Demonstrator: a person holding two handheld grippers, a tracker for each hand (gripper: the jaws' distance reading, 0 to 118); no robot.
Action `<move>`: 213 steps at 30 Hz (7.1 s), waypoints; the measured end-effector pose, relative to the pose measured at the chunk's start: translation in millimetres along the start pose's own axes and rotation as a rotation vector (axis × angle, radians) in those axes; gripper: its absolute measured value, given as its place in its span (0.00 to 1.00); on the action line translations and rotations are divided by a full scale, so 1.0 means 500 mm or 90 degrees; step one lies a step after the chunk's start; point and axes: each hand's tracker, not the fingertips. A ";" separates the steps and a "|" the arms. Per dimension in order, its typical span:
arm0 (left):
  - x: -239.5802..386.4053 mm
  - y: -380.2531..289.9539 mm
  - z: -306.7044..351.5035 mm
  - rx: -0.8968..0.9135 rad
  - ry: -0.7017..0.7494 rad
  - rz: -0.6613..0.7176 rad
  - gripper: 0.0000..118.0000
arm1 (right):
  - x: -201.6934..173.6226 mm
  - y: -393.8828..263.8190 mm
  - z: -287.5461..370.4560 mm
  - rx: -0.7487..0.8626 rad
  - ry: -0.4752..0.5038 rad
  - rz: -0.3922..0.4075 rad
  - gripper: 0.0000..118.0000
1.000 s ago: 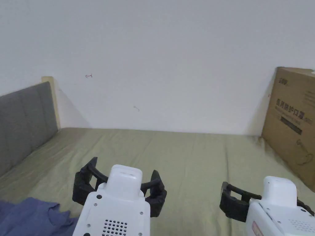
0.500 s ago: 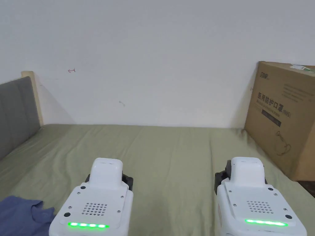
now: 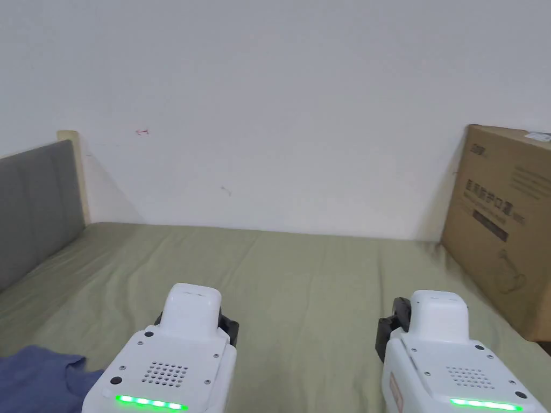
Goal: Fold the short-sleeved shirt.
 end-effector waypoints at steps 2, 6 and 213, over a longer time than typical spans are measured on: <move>-0.029 0.004 0.009 -0.001 0.023 0.024 0.00 | -0.015 0.011 -0.002 0.009 0.055 -0.012 0.00; -0.115 0.011 0.056 0.007 0.103 0.045 0.00 | -0.090 0.033 -0.009 0.032 0.132 -0.003 0.00; -0.317 0.425 -0.428 -0.165 0.093 0.093 0.02 | 0.427 0.558 -0.440 -0.133 0.021 -0.222 0.01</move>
